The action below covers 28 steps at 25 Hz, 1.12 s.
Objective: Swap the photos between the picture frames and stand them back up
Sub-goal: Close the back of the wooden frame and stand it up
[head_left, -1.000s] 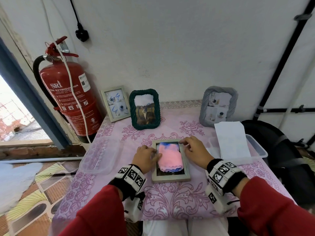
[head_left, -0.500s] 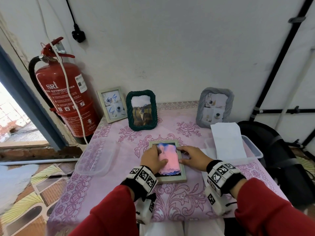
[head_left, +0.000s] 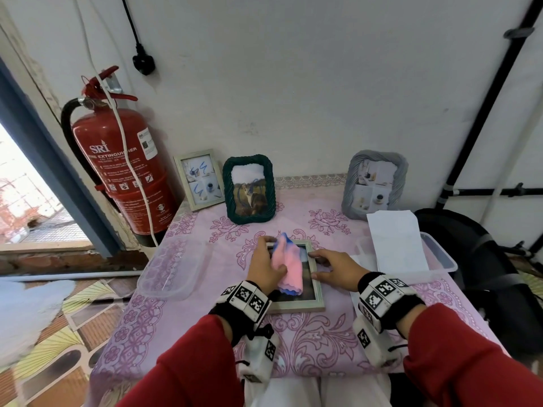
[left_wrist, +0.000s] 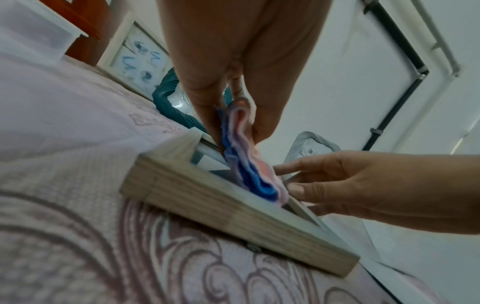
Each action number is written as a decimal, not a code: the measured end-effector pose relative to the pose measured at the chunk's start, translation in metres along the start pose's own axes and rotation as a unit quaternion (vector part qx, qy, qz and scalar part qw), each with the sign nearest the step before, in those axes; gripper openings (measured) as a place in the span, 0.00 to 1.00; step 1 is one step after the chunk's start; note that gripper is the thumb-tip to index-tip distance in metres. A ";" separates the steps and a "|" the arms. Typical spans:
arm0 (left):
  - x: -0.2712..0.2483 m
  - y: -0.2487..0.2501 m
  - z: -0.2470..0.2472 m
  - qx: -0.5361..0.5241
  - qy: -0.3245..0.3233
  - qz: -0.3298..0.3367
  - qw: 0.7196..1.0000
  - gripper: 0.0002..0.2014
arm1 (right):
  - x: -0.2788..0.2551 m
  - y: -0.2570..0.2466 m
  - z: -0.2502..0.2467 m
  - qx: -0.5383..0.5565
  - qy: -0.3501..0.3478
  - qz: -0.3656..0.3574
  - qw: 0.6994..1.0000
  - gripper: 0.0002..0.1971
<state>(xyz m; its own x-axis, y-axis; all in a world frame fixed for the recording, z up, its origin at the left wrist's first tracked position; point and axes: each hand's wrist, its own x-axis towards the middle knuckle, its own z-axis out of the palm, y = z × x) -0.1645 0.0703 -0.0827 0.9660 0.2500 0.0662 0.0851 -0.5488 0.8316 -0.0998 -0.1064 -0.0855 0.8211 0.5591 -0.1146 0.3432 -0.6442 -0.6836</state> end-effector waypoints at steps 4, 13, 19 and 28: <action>0.001 -0.005 -0.021 -0.007 0.031 0.014 0.999 0.27 | 0.000 0.001 0.000 -0.005 -0.010 0.009 1.000 0.28; -0.001 -0.032 -0.105 -0.064 0.161 0.003 0.985 0.17 | 0.004 -0.005 0.003 -0.069 -0.014 0.024 0.997 0.25; -0.012 -0.052 -0.154 -0.053 0.249 0.009 0.967 0.21 | 0.007 -0.004 0.011 -0.120 0.001 0.010 0.993 0.23; -0.012 -0.082 -0.164 0.019 0.152 -0.098 0.983 0.25 | 0.008 0.000 0.016 -0.122 0.017 -0.013 0.992 0.21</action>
<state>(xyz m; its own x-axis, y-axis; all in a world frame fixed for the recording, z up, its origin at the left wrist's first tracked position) -0.2237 0.2434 -0.0613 0.8134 0.5771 0.0728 0.2772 -0.4946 0.8237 -0.1005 -0.0937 -0.0976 0.8240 0.5620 -0.0721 0.4612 -0.7391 -0.4909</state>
